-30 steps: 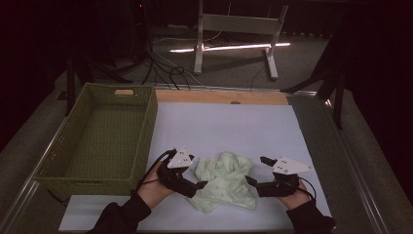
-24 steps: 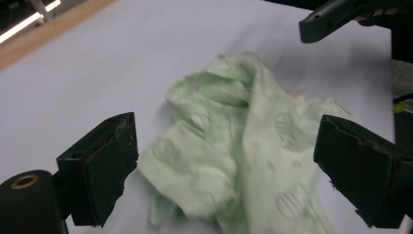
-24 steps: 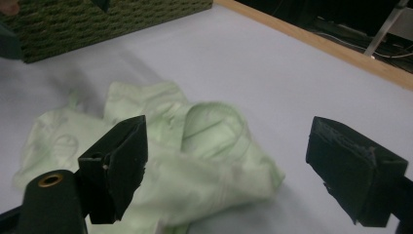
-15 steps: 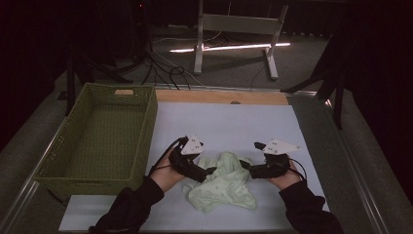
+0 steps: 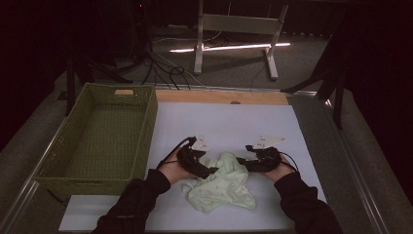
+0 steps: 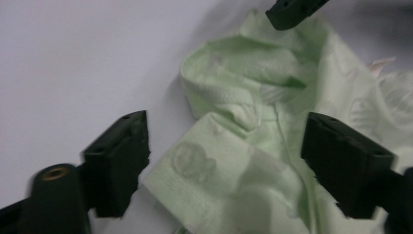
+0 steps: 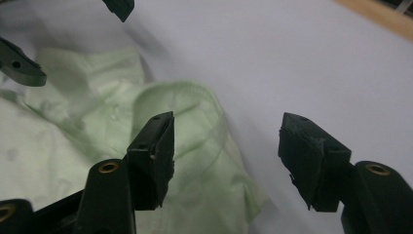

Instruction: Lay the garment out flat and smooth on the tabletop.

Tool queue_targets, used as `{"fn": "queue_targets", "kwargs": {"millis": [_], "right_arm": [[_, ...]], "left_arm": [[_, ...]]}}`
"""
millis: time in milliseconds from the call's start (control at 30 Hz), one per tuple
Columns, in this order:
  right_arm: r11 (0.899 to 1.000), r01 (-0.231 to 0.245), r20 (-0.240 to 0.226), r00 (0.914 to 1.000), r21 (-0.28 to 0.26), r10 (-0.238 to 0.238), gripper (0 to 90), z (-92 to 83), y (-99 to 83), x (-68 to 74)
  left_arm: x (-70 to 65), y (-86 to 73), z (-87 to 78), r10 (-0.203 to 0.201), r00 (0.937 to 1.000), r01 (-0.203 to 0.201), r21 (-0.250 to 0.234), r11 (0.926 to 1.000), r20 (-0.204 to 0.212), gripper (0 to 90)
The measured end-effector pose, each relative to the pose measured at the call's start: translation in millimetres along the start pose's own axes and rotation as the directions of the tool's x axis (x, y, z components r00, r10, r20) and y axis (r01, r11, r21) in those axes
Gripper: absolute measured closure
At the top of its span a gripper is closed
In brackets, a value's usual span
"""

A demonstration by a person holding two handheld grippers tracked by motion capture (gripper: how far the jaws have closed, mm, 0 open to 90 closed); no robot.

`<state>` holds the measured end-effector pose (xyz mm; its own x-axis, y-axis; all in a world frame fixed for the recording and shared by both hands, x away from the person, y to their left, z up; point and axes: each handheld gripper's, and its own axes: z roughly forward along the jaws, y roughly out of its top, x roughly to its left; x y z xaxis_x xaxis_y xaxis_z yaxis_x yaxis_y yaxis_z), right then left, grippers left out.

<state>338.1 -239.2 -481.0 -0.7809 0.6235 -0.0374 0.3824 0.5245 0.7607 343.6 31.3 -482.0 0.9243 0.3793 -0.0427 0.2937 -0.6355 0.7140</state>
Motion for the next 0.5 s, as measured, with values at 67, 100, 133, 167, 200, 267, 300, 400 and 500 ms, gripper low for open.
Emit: {"fn": "queue_targets", "kwargs": {"millis": [67, 100, 133, 167, 200, 267, 300, 400, 500], "right_arm": [[1.000, -0.001, -0.006, 1.0000, 0.018, 0.001, 40.2, 4.1, -3.5, -0.9], [1.000, -0.007, -0.010, 0.9999, 0.026, 0.008, 41.0, 5.8, -4.5, -0.6], [0.999, -0.006, -0.013, 0.9999, 0.034, 0.007, 41.4, 8.0, -6.1, -1.7], [0.999, -0.006, -0.008, 0.9999, 0.041, 0.006, 42.8, 10.2, -7.5, -2.0], [0.998, -0.008, -0.014, 0.9999, 0.055, 0.009, 43.9, 11.4, -8.8, -2.4], [0.998, -0.016, -0.023, 0.9996, 0.068, 0.018, 45.8, 13.6, -10.9, -2.7], [0.997, -0.015, -0.029, 0.9994, 0.079, 0.017, 46.6, 14.4, -11.9, -2.4], [0.995, -0.015, -0.053, 0.9984, 0.098, 0.021, 55.4, 15.3, -13.8, -2.5], [0.994, -0.002, -0.056, 0.9984, 0.113, 0.008, 68.6, 15.7, -14.8, -2.1]], "left_arm": [[-0.9, 0.2, 5.9, 0.021, 0.9997, -0.021, 0.021, 0.9995, 0.013, 26.0], [-0.8, 0.5, 9.1, 0.029, 0.9996, -0.030, 0.037, 0.9989, 0.005, 27.7], [-0.5, 0.5, 12.5, 0.027, 0.9996, -0.027, 0.048, 0.9985, 0.005, 28.9], [0.1, 0.0, 15.0, 0.027, 0.9996, -0.027, 0.047, 0.9985, 0.006, 33.2], [0.1, -0.5, 17.4, 0.018, 0.9998, -0.019, 0.051, 0.9985, 0.008, 35.5], [-0.4, -1.6, 21.6, 0.026, 0.9991, -0.029, 0.072, 0.9970, 0.034, 41.4], [-0.6, -2.4, 23.5, 0.030, 0.9987, -0.033, 0.077, 0.9965, 0.042, 43.0], [-1.0, -4.0, 27.7, 0.031, 0.9985, -0.035, 0.090, 0.9953, 0.045, 50.8], [1.3, -4.3, 28.2, 0.018, 0.9990, -0.022, 0.081, 0.9964, 0.041, 62.4]]}}
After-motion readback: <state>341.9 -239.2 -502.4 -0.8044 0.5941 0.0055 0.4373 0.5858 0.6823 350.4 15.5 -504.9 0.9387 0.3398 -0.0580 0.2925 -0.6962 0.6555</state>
